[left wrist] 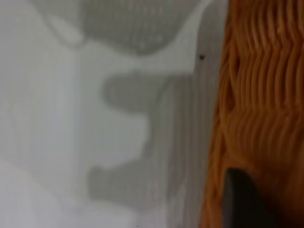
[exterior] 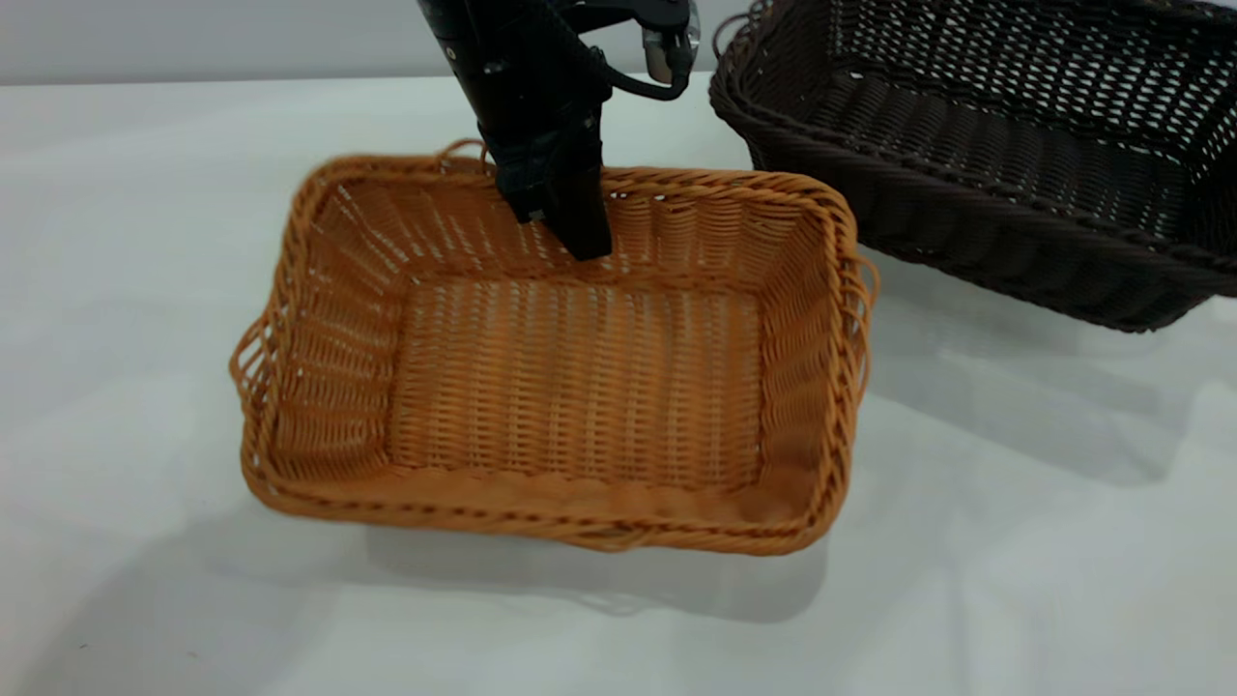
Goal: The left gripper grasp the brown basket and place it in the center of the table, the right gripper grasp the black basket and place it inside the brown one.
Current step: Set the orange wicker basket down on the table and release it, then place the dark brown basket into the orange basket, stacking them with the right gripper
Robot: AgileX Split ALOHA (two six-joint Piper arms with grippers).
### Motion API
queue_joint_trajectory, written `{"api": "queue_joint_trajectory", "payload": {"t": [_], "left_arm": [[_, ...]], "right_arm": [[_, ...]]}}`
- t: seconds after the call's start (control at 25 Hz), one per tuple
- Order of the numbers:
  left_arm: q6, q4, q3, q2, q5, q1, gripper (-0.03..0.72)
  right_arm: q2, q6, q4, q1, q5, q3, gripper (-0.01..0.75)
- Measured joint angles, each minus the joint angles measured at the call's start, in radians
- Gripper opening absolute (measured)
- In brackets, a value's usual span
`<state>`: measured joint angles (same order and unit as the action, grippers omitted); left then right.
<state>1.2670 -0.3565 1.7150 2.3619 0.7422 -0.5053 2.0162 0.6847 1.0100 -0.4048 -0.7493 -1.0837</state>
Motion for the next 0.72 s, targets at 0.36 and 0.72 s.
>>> {"api": "queue_joint_trajectory", "payload": {"t": [0.36, 0.72], "left_arm": [[-0.236, 0.003, 0.031, -0.062, 0.0, 0.024, 0.47], [-0.498, 0.0, 0.039, -0.203, -0.029, 0.202, 0.474]], "right_arm": [[-0.001, -0.03, -0.02, 0.0, -0.027, -0.079, 0.083], [-0.013, -0.062, -0.023, 0.05, -0.129, -0.089, 0.083]]}}
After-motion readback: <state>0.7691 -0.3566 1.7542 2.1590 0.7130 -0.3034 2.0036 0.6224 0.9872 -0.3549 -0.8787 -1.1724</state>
